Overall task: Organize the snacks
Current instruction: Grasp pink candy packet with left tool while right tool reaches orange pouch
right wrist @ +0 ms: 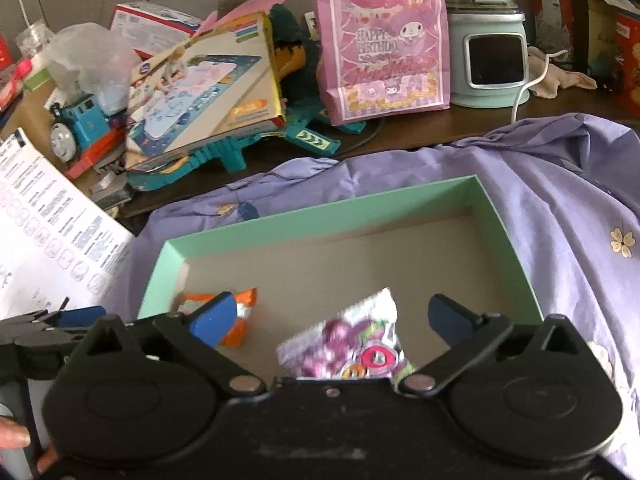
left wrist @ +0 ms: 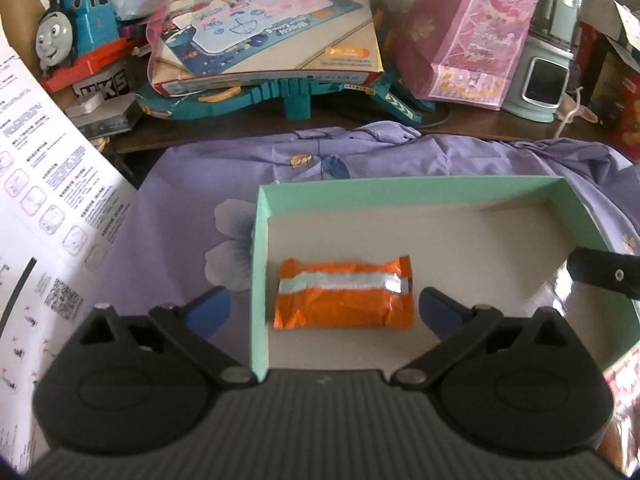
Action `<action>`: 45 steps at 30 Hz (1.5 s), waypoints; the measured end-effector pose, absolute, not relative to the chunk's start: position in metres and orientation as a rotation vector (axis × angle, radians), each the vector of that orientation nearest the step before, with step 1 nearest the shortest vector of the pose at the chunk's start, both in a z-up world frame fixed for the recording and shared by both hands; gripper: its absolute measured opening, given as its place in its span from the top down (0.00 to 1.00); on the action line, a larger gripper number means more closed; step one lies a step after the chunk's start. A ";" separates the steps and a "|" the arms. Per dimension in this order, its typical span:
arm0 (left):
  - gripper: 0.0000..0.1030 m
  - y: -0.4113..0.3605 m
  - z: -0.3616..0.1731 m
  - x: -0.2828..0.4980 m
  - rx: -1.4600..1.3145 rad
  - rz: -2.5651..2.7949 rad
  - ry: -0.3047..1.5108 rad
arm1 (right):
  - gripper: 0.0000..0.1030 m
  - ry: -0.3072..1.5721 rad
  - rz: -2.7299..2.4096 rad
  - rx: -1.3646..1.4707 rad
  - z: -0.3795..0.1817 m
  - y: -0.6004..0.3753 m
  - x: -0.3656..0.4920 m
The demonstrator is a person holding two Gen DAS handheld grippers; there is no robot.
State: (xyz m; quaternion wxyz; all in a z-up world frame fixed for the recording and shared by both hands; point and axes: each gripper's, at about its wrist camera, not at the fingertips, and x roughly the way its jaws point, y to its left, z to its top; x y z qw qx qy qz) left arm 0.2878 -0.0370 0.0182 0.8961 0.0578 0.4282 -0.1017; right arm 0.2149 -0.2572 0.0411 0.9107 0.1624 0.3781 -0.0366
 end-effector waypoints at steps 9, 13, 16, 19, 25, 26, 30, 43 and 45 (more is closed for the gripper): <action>0.00 -0.006 0.021 0.219 0.146 -0.200 0.916 | 0.00 0.711 0.015 0.257 0.058 -0.230 0.154; 0.00 0.010 0.014 0.191 0.143 -0.193 0.942 | 0.00 0.736 0.042 0.203 0.057 -0.214 0.135; 0.00 0.022 0.005 0.171 0.146 -0.191 0.963 | 0.00 0.772 0.038 0.212 0.051 -0.207 0.125; 0.00 0.032 -0.006 0.154 0.159 -0.185 0.985 | 0.00 0.829 0.033 0.228 0.042 -0.201 0.118; 0.00 0.052 -0.030 0.132 0.167 -0.176 1.023 | 0.03 0.886 0.072 0.194 0.027 -0.182 0.113; 0.00 0.054 -0.033 0.130 0.169 -0.176 1.025 | 0.04 0.894 0.093 0.196 0.024 -0.178 0.114; 0.01 0.057 -0.038 0.129 0.150 -0.193 1.030 | 0.06 0.923 0.143 0.202 0.012 -0.165 0.122; 0.60 0.052 -0.054 0.141 0.071 -0.311 1.044 | 0.33 1.040 0.164 0.176 -0.027 -0.148 0.139; 0.68 0.053 -0.054 0.140 0.055 -0.327 1.042 | 0.50 1.046 0.175 0.161 -0.026 -0.144 0.136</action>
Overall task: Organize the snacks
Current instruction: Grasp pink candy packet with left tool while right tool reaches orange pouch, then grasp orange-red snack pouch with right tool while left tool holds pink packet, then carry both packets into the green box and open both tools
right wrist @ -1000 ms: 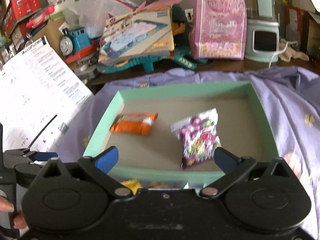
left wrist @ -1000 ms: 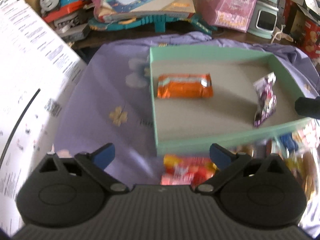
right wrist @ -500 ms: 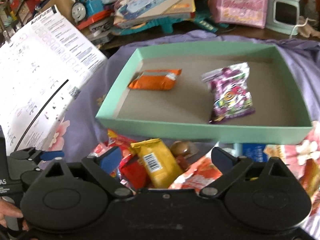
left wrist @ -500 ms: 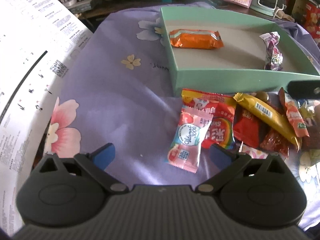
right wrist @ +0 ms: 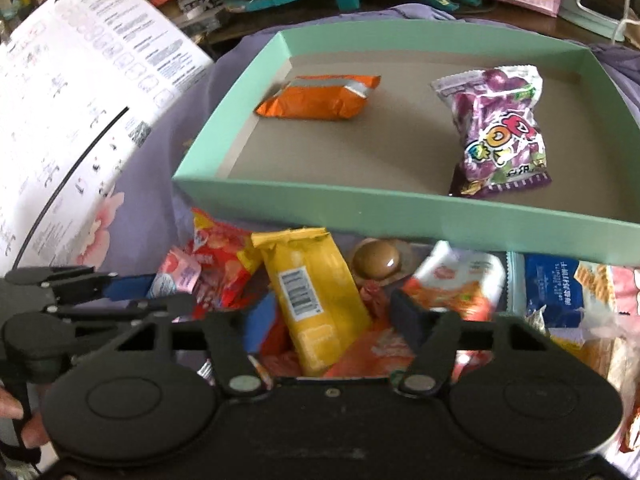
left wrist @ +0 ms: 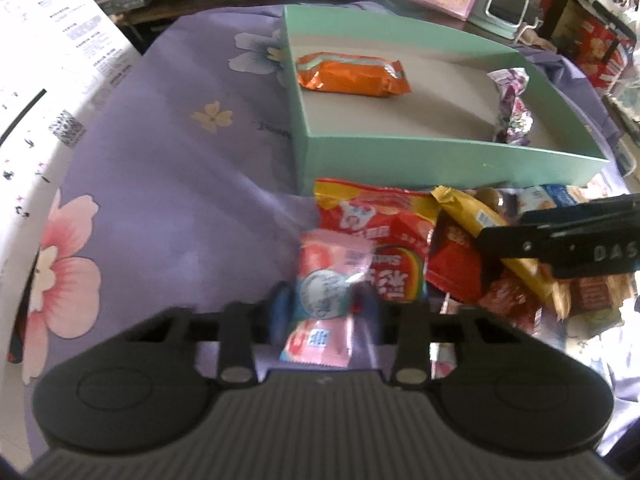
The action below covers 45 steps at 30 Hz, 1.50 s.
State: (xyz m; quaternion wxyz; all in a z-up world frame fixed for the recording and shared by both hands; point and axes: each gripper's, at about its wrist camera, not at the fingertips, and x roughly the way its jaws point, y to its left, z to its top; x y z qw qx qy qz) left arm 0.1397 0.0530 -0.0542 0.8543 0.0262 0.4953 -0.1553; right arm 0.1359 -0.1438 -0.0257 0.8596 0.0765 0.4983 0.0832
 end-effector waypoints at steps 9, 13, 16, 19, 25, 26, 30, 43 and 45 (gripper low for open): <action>0.71 0.077 -0.055 0.134 0.006 -0.300 1.056 | 0.67 1.047 0.209 0.171 -0.011 -0.125 0.121; 0.71 0.086 -0.055 0.131 0.001 -0.298 1.058 | 0.65 1.058 0.215 0.185 -0.011 -0.129 0.126; 0.71 0.089 -0.055 0.130 -0.007 -0.291 1.059 | 0.63 1.070 0.183 0.204 -0.012 -0.142 0.124; 0.68 0.088 -0.055 0.130 -0.005 -0.290 1.058 | 0.49 1.046 0.155 0.243 -0.007 -0.158 0.114; 0.57 0.078 -0.055 0.132 0.016 -0.286 1.055 | 0.48 1.032 0.038 0.342 -0.013 -0.196 0.107; 0.56 0.076 -0.055 0.132 0.024 -0.284 1.053 | 0.48 1.042 0.038 0.349 -0.017 -0.198 0.108; 0.54 0.075 -0.056 0.130 0.035 -0.286 1.047 | 0.47 1.066 0.028 0.334 -0.036 -0.191 0.113; 0.72 0.079 -0.055 0.124 0.027 -0.257 1.040 | 0.71 0.988 0.069 0.247 -0.031 -0.153 0.106; 0.72 0.078 -0.055 0.121 0.038 -0.245 1.038 | 0.73 0.995 0.056 0.291 -0.032 -0.157 0.106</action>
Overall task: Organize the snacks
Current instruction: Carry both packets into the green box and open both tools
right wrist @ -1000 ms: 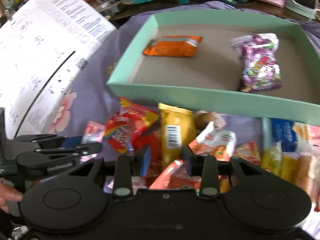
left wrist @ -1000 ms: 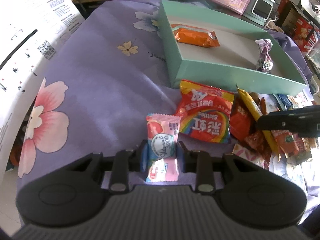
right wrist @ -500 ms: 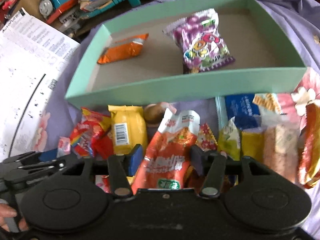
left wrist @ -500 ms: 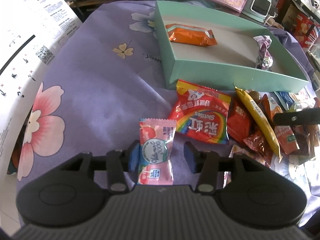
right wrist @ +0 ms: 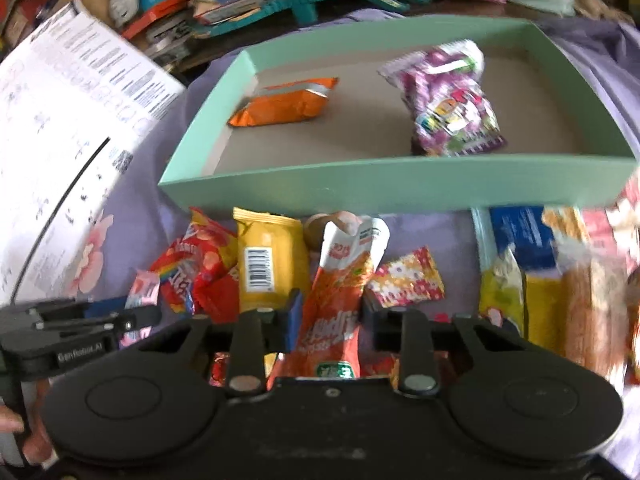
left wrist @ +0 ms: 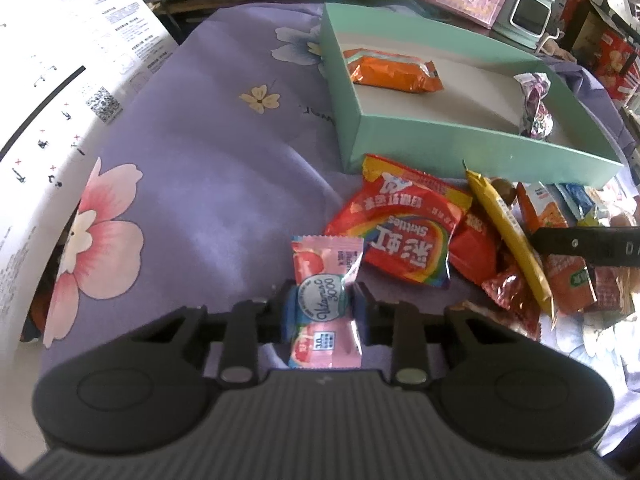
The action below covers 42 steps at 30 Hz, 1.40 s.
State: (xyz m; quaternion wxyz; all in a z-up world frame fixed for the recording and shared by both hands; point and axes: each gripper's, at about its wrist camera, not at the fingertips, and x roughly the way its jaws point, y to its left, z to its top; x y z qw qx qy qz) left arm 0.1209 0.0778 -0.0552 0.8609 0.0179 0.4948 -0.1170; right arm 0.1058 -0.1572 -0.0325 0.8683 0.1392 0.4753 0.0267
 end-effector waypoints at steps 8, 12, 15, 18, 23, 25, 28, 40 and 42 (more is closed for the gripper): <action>0.73 0.076 -0.047 0.112 0.017 -0.230 1.049 | 0.74 0.962 0.062 0.353 -0.024 -0.174 0.088; 0.73 0.073 -0.036 0.105 0.015 -0.235 1.027 | 0.74 0.939 0.060 0.380 -0.015 -0.182 0.080; 0.73 0.073 -0.026 0.103 0.001 -0.235 1.014 | 0.74 0.923 0.067 0.417 -0.006 -0.190 0.074; 0.73 0.071 -0.010 0.109 -0.001 -0.243 0.986 | 0.74 0.883 0.082 0.419 0.011 -0.197 0.077; 0.73 0.055 0.020 0.141 0.006 -0.259 0.907 | 0.74 0.799 0.083 0.398 0.045 -0.205 0.106; 0.72 0.045 0.031 0.159 0.014 -0.267 0.877 | 0.74 0.769 0.080 0.380 0.058 -0.208 0.123; 0.72 0.031 0.040 0.187 0.012 -0.283 0.866 | 0.74 0.744 0.077 0.356 0.072 -0.211 0.150; 0.72 -0.007 0.016 0.265 0.020 -0.277 0.931 | 0.74 0.789 0.015 0.329 0.050 -0.224 0.247; 0.71 -0.010 0.010 0.271 0.032 -0.266 0.939 | 0.68 0.792 0.009 0.331 0.044 -0.226 0.256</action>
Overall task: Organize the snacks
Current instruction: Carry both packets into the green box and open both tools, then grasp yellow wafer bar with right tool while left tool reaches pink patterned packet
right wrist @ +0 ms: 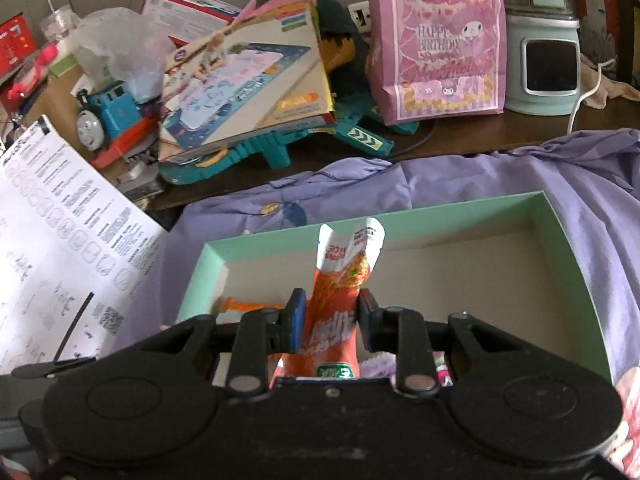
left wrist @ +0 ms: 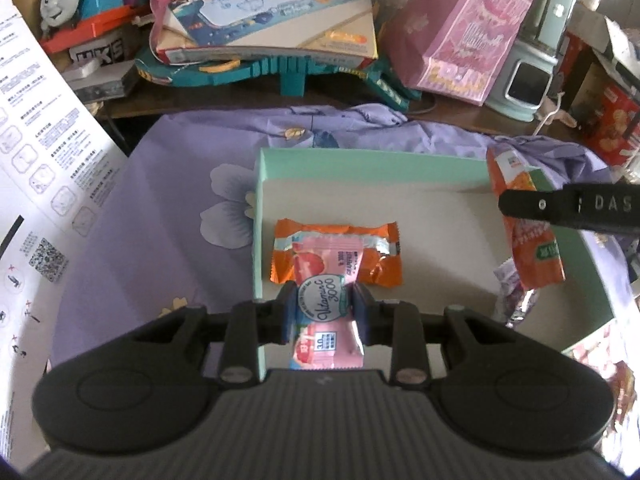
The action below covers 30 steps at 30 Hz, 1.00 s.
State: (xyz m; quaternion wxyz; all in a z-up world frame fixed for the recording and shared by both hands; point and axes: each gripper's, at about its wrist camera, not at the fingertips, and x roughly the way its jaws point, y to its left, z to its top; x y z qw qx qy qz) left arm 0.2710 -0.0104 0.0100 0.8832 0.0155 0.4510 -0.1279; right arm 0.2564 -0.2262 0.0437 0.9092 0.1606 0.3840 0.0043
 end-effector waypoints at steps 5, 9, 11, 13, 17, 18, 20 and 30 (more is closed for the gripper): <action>0.00 -0.014 0.007 0.276 0.053 -0.199 0.899 | 0.09 0.756 -0.007 0.342 0.042 -0.228 0.263; 0.00 -0.011 0.007 0.277 0.029 -0.180 0.907 | 0.00 0.739 0.003 0.344 0.044 -0.229 0.260; 0.00 -0.009 0.005 0.277 0.012 -0.172 0.924 | 0.00 0.744 0.004 0.348 0.044 -0.229 0.256; 0.00 -0.009 0.005 0.275 0.005 -0.171 0.931 | 0.00 0.749 0.005 0.349 0.045 -0.229 0.250; 0.00 -0.009 0.008 0.266 0.012 -0.173 0.937 | 0.00 0.765 0.016 0.349 0.048 -0.227 0.238; 0.00 -0.009 0.010 0.263 0.016 -0.172 0.938 | 0.00 0.768 0.018 0.352 0.050 -0.227 0.235; 0.00 -0.008 0.014 0.256 0.020 -0.169 0.933 | 0.00 0.765 0.023 0.358 0.054 -0.226 0.224; 0.00 -0.003 0.024 0.207 0.039 -0.187 0.941 | 0.00 0.759 0.033 0.368 0.069 -0.229 0.169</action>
